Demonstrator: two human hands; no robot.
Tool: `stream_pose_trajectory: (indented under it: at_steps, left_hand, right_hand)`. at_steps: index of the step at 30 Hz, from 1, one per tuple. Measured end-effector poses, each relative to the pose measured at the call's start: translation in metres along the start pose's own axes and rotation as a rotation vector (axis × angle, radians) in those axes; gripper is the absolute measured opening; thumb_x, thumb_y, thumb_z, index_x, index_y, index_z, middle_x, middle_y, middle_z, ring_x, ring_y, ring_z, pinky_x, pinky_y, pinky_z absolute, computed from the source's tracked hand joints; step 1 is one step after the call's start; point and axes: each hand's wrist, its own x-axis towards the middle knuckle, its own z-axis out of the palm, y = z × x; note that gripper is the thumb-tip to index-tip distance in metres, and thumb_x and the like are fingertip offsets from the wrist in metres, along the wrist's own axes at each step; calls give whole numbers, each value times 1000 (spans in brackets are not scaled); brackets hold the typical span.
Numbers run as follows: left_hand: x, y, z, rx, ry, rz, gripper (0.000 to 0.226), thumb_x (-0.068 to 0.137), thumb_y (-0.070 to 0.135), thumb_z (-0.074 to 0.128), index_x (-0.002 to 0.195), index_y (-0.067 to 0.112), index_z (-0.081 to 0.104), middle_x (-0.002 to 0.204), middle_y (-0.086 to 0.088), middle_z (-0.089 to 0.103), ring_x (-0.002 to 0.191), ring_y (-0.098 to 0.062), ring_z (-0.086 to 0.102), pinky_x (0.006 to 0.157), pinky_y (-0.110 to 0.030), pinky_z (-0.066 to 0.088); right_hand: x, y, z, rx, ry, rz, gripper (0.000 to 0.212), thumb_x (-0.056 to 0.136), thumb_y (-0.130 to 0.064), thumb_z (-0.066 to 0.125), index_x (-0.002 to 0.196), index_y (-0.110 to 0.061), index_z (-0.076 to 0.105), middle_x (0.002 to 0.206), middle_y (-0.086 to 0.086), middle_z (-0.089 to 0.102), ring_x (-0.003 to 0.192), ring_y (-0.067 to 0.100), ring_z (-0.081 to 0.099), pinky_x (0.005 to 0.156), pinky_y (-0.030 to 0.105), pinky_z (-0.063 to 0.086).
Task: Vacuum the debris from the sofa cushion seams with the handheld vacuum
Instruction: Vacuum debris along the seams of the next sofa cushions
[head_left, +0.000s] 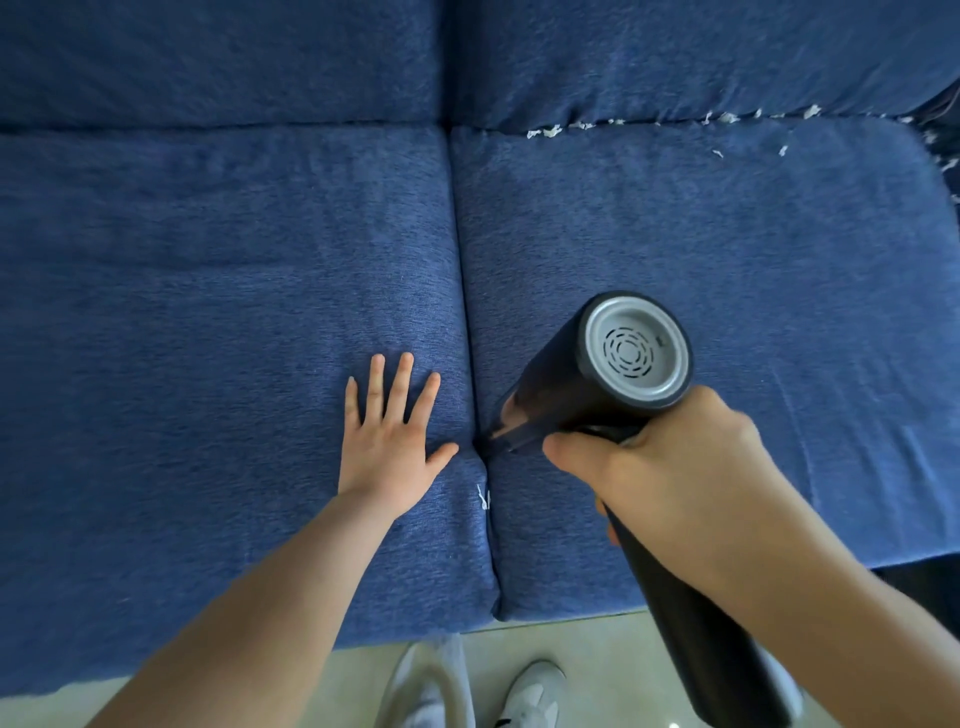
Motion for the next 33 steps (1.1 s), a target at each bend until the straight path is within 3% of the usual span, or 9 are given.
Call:
stream_pose_trajectory:
  at_steps: [6,12,23,29,33]
  left_hand:
    - [-8,8,-1,22,-12,-22,78,94,66,25,156,27,-1,162,-8,-17,146,-36,-22,118,-58,-8]
    - [-8,10,-3,38,-35,-30,75,95,64,19,155,27,-7,161,-7,-22,145,-36,-25,118,-57,-9]
    - [-14,13,0,22,-19,-36,71,96,61,21,155,28,-2,163,-6,-15,147,-35,-18,119,-57,-5]
    - [-16,14,1,-21,13,-33,67,98,54,32,156,26,12,164,-6,-4,149,-34,-12,119,-57,-1]
    - [-16,16,-3,-27,-35,-50,66,99,53,29,156,28,5,163,-4,-12,148,-32,-19,119,-56,-3]
  right_hand:
    - [-14,8,-19,26,21,-57,49,44,-56,70,63,-12,64,63,10,70,68,34,70,71,43,59]
    - [-26,18,-19,5,13,-73,62,27,-64,55,66,-17,65,64,9,70,66,33,70,69,42,59]
    - [-31,37,-14,-19,-18,-49,65,30,-67,51,64,-13,64,66,10,70,68,31,69,71,39,57]
    - [-25,47,-6,-7,-53,-10,46,53,-56,71,64,-12,65,68,9,71,71,31,70,73,39,58]
    - [-21,52,-16,47,-36,-29,54,39,-61,65,61,-13,65,67,9,71,66,31,71,70,42,60]
